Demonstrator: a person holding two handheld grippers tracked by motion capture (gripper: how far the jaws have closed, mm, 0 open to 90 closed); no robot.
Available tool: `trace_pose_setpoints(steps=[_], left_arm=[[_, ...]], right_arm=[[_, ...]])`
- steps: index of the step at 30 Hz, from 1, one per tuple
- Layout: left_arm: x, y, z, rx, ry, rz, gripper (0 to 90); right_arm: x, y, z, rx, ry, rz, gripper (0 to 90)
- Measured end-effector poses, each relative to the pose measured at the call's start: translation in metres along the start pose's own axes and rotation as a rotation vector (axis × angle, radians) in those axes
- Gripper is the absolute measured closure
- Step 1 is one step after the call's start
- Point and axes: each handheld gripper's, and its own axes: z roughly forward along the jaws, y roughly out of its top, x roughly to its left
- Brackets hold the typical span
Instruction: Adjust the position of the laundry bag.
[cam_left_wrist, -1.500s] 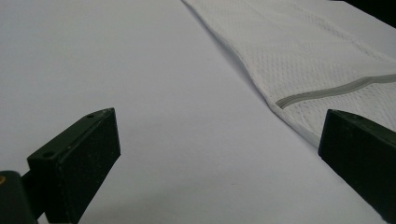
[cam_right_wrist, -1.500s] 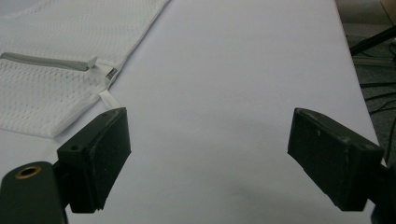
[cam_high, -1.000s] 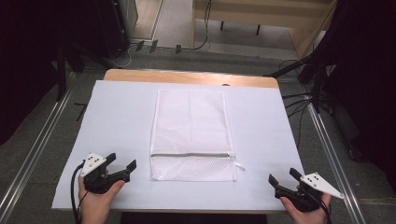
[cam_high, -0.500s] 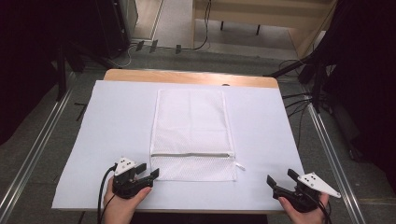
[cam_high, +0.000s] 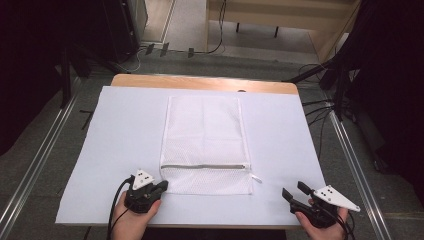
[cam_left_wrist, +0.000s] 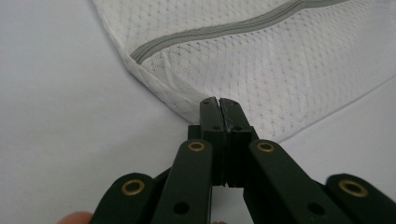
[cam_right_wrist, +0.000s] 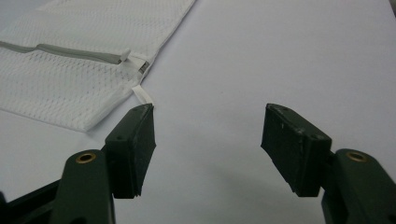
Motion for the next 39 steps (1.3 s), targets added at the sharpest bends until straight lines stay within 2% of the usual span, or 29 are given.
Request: trace_pose_setpoints(steps=[3, 6, 8, 10, 11, 12, 21, 25, 26, 27, 29, 30, 31, 32, 33, 34, 35, 37, 39], left_arm=[[0.003, -0.004, -0.007, 0.007, -0.041, -0.009, 90.0], [0.007, -0.011, -0.016, 0.024, -0.049, -0.012, 90.0], [0.012, -0.014, -0.021, 0.027, -0.033, 0.005, 90.0], [0.014, -0.015, -0.023, 0.023, -0.037, 0.003, 90.0], [0.019, -0.017, -0.028, 0.026, -0.048, -0.011, 90.0], [0.020, -0.019, -0.029, 0.024, -0.054, -0.021, 90.0], [0.014, -0.029, -0.037, 0.040, -0.069, -0.016, 90.0], [0.013, -0.030, -0.038, 0.031, -0.108, -0.009, 88.4], [0.014, -0.030, -0.039, 0.009, -0.121, -0.012, 84.3], [0.014, -0.029, -0.040, -0.013, -0.118, -0.023, 75.3], [0.014, -0.027, -0.042, -0.063, -0.074, -0.006, 57.5], [0.014, -0.027, -0.042, -0.063, -0.074, -0.006, 50.4], [0.015, -0.026, -0.045, -0.085, -0.031, 0.015, 44.0], [0.015, -0.026, -0.045, -0.085, -0.031, 0.015, 41.2], [0.017, -0.025, -0.046, -0.120, -0.004, 0.018, 34.9], [0.017, -0.025, -0.046, -0.120, -0.004, 0.018, 31.0], [0.017, -0.022, -0.048, -0.152, 0.021, 0.019, 25.1], [0.018, -0.020, -0.049, -0.175, 0.019, 0.028, 23.3], [0.019, -0.017, -0.049, -0.191, 0.024, 0.027, 19.9]], right_arm=[[0.000, 0.000, 0.001, -0.001, -0.002, 0.000, 35.5], [0.000, 0.000, 0.001, -0.007, 0.004, 0.001, 35.3], [0.000, 0.000, 0.001, -0.007, 0.004, 0.003, 35.4], [0.000, 0.000, 0.002, -0.007, 0.013, 0.007, 36.0], [-0.002, 0.001, 0.004, -0.004, 0.043, 0.023, 36.3], [-0.002, 0.001, 0.004, -0.005, 0.046, 0.021, 36.3], [-0.001, 0.001, 0.004, -0.011, 0.039, 0.021, 34.5], [0.000, 0.001, 0.006, -0.014, 0.035, 0.020, 34.0], [0.000, 0.001, 0.006, -0.014, 0.035, 0.020, 34.1], [0.000, 0.001, 0.006, -0.018, 0.038, 0.017, 34.8], [0.002, 0.001, 0.007, -0.032, 0.040, 0.022, 34.7], [0.003, 0.001, 0.007, -0.039, 0.039, 0.020, 35.1], [0.004, 0.001, 0.007, -0.039, 0.049, 0.014, 36.2], [0.006, 0.001, 0.007, -0.037, 0.058, 0.020, 36.9], [0.008, 0.000, 0.008, -0.036, 0.068, 0.025, 37.7], [0.008, 0.000, 0.008, -0.036, 0.068, 0.025, 37.7], [0.012, 0.000, 0.009, -0.037, 0.074, 0.032, 39.2], [0.015, 0.001, 0.010, -0.042, 0.096, 0.042, 39.9], [0.019, 0.001, 0.011, -0.043, 0.097, 0.035, 40.6]])
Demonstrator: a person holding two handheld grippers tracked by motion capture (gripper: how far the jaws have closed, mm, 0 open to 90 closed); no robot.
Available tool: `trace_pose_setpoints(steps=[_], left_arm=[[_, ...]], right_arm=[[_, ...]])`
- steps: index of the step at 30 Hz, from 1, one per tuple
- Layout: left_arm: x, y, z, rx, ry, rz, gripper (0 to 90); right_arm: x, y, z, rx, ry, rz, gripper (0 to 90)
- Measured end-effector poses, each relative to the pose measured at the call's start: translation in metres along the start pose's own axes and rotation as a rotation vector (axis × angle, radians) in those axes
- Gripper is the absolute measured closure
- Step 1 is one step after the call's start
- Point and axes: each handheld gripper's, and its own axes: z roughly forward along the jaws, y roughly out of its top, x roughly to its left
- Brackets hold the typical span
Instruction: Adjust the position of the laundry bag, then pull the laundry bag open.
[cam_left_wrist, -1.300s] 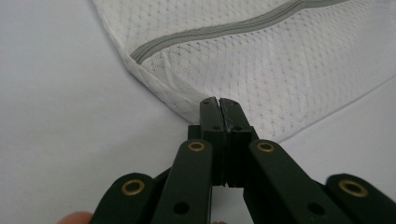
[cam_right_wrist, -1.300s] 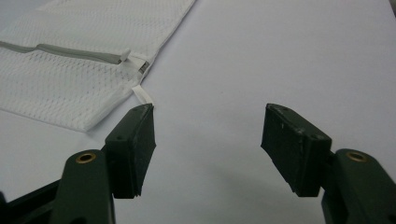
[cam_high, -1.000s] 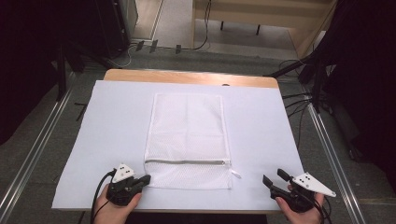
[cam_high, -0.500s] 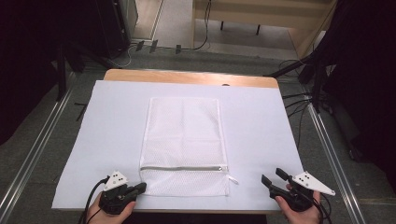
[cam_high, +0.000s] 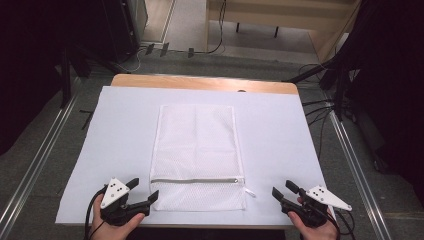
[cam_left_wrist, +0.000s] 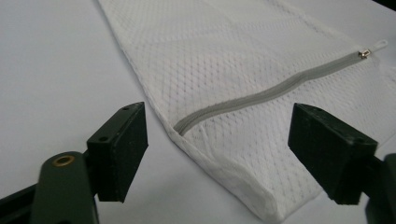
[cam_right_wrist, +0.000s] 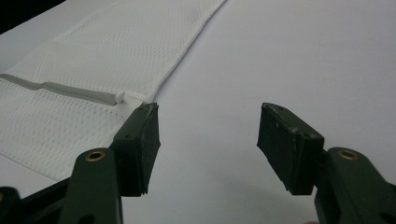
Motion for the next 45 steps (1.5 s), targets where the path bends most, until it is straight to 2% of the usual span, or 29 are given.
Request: trace_pose_setpoints(steps=[3, 5, 7, 8, 10, 11, 14, 16, 23, 30, 33, 36, 38, 40, 43, 45], left_arm=[[0.002, 0.002, 0.002, -0.012, 0.001, -0.017, 18.1], [0.005, 0.004, 0.003, -0.032, 0.000, -0.035, 19.0], [0.005, 0.005, 0.003, -0.034, 0.005, -0.038, 20.7], [0.006, 0.005, 0.005, -0.039, 0.013, -0.044, 21.3], [0.005, 0.005, 0.006, -0.038, 0.022, -0.053, 22.5], [0.005, 0.005, 0.006, -0.039, 0.021, -0.054, 23.1], [0.004, 0.006, 0.009, -0.034, 0.020, -0.049, 25.3], [0.003, 0.006, 0.011, -0.027, 0.021, -0.053, 26.4], [-0.001, 0.007, 0.013, -0.025, 0.010, -0.041, 28.7], [-0.003, 0.009, 0.018, -0.022, 0.002, -0.036, 29.5], [-0.005, 0.009, 0.020, -0.019, -0.003, -0.031, 29.8], [-0.007, 0.009, 0.021, -0.013, -0.003, -0.030, 29.9], [-0.007, 0.009, 0.021, -0.013, -0.004, -0.028, 30.1], [-0.006, 0.009, 0.022, -0.010, -0.008, -0.027, 30.5], [-0.006, 0.009, 0.023, -0.008, -0.009, -0.032, 30.9], [-0.008, 0.009, 0.025, -0.006, -0.021, -0.029, 31.4]], right_arm=[[0.003, 0.001, 0.002, 0.012, 0.017, 0.012, 42.7], [0.009, 0.001, 0.006, 0.037, 0.052, 0.023, 45.8], [0.010, 0.001, 0.007, 0.047, 0.057, 0.023, 45.7], [0.014, 0.001, 0.010, 0.094, 0.056, 0.038, 52.9], [0.016, 0.001, 0.013, 0.126, 0.099, 0.073, 57.1], [0.018, 0.001, 0.015, 0.133, 0.108, 0.075, 57.9], [0.022, 0.001, 0.020, 0.140, 0.095, 0.088, 62.2], [0.026, 0.001, 0.024, 0.151, 0.070, 0.091, 69.0], [0.035, 0.002, 0.034, 0.172, 0.071, 0.100, 69.0], [0.042, 0.002, 0.047, 0.186, 0.069, 0.102, 59.3], [0.045, 0.002, 0.053, 0.179, 0.101, 0.105, 56.8], [0.046, 0.004, 0.057, 0.176, 0.101, 0.107, 57.1], [0.047, 0.004, 0.059, 0.178, 0.103, 0.103, 57.2], [0.051, 0.003, 0.063, 0.189, 0.117, 0.075, 54.3], [0.052, 0.004, 0.065, 0.194, 0.118, 0.073, 53.1], [0.053, 0.004, 0.068, 0.193, 0.101, 0.069, 52.9]])
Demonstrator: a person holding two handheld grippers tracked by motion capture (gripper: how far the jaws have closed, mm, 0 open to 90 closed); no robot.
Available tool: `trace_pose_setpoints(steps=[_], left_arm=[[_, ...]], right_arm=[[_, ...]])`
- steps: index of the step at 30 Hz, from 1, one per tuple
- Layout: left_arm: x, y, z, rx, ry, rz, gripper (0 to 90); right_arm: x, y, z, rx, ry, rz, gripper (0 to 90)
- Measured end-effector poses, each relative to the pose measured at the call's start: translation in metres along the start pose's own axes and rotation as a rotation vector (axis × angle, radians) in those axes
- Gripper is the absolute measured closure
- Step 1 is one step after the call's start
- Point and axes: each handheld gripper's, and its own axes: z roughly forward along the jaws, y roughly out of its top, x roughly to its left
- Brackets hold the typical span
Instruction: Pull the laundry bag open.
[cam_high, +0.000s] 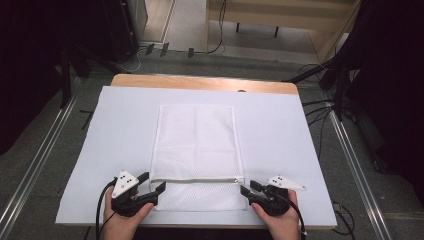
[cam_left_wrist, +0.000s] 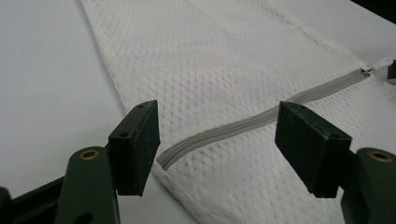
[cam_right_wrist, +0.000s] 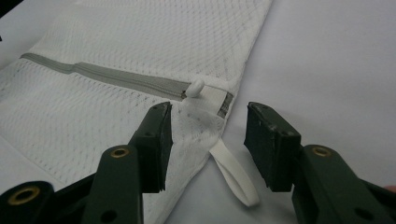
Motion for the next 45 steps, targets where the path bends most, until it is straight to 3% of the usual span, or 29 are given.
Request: trace_pose_setpoints(steps=[5, 8, 9, 12, 16, 18, 19, 23, 28, 33, 38, 41, 45], left_arm=[[-0.006, 0.000, 0.000, -0.002, -0.014, 0.007, 32.7], [-0.009, 0.001, 0.001, -0.002, -0.015, 0.013, 33.6], [-0.015, 0.003, 0.003, -0.004, 0.001, 0.050, 34.0], [-0.020, 0.006, 0.004, -0.004, -0.008, 0.056, 34.1], [-0.040, 0.018, 0.012, 0.015, -0.099, 0.045, 35.5], [-0.044, 0.021, 0.016, 0.022, -0.114, 0.050, 36.6], [-0.053, 0.026, 0.023, 0.035, -0.141, 0.049, 37.5], [-0.073, 0.037, 0.044, 0.062, -0.198, 0.064, 39.7], [-0.097, 0.049, 0.071, 0.092, -0.267, 0.074, 42.3], [-0.117, 0.055, 0.095, 0.137, -0.299, 0.070, 46.9], [-0.125, 0.052, 0.114, 0.196, -0.345, 0.012, 52.1], [-0.125, 0.052, 0.118, 0.198, -0.369, -0.027, 54.2], [-0.121, 0.052, 0.120, 0.200, -0.420, -0.079, 63.6]], right_arm=[[0.007, 0.001, 0.010, 0.011, -0.033, -0.055, 51.7], [0.013, 0.000, 0.010, 0.027, -0.017, -0.088, 53.5], [0.018, -0.002, 0.010, 0.038, -0.021, -0.106, 54.0], [0.026, -0.004, 0.011, 0.048, -0.038, -0.137, 54.0], [0.036, -0.009, 0.013, 0.032, -0.113, -0.173, 55.2], [0.041, -0.011, 0.014, 0.025, -0.160, -0.206, 60.8], [0.042, -0.012, 0.015, 0.022, -0.177, -0.217, 62.4], [0.043, -0.013, 0.015, 0.007, -0.206, -0.228, 70.5], [0.041, -0.015, 0.015, -0.011, -0.204, -0.224, 88.6], [0.037, -0.014, 0.014, -0.017, -0.165, -0.208, 90.0], [0.039, -0.011, 0.007, -0.064, -0.152, -0.210, 90.0], [0.041, -0.007, 0.000, -0.104, -0.146, -0.220, 90.0], [0.041, -0.005, -0.004, -0.124, -0.126, -0.220, 90.0]])
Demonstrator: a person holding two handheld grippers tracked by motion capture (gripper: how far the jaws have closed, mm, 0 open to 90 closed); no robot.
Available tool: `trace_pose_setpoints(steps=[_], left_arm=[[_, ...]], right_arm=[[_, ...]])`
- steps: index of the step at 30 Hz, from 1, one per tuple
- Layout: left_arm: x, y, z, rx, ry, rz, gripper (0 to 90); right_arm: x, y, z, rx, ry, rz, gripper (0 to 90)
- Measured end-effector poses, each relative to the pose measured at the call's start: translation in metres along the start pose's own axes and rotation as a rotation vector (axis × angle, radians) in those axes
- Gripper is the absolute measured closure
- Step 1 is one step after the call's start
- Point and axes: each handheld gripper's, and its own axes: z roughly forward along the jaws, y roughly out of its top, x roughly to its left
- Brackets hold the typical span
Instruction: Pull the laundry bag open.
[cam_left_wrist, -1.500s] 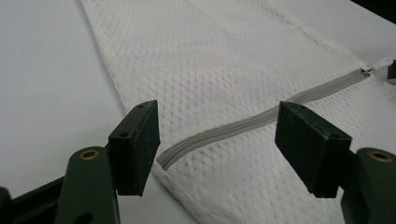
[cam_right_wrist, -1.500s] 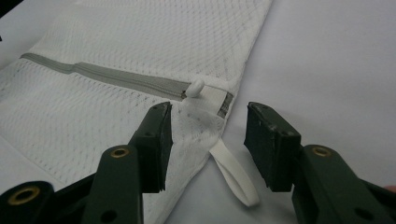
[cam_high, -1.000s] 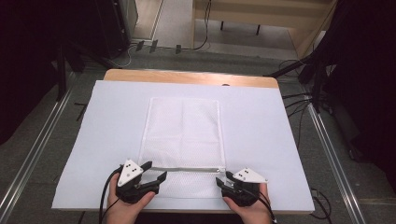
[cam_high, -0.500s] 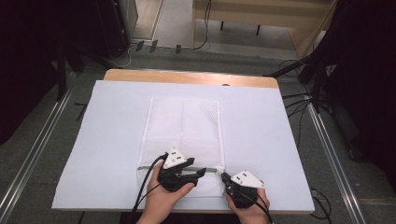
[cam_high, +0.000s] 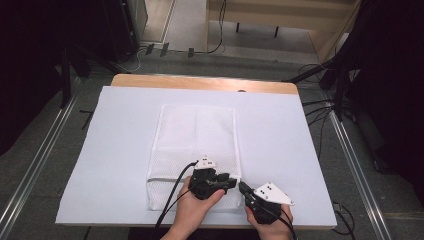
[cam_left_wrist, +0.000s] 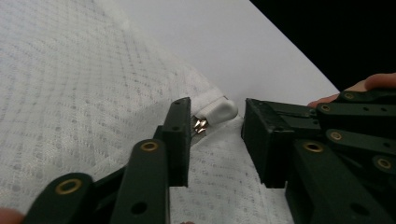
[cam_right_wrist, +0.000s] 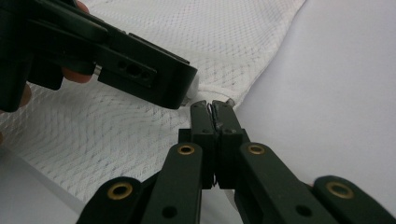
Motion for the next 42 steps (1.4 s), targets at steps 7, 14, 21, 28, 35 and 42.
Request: trace_pose_setpoints(steps=[7, 14, 21, 28, 35, 42], left_arm=[[0.008, 0.002, -0.003, -0.006, -0.010, -0.055, 70.3], [0.012, 0.001, -0.005, 0.007, -0.052, -0.066, 79.7], [0.016, 0.000, -0.005, 0.021, -0.050, -0.076, 85.4], [0.015, 0.000, -0.005, 0.036, -0.037, -0.051, 87.5], [0.020, -0.002, -0.009, 0.049, -0.004, -0.023, 87.6], [0.031, -0.010, -0.019, 0.054, 0.032, -0.017, 87.6]], right_arm=[[0.000, 0.001, -0.002, -0.013, 0.013, -0.005, 90.0], [0.000, 0.002, -0.003, -0.030, 0.031, 0.003, 90.0], [0.001, 0.003, -0.004, -0.032, 0.048, -0.018, 90.0], [0.003, 0.004, -0.003, -0.014, 0.030, -0.031, 90.0], [0.004, 0.006, -0.005, 0.003, 0.001, -0.052, 90.0], [0.005, 0.007, -0.006, 0.010, -0.004, -0.055, 90.0]])
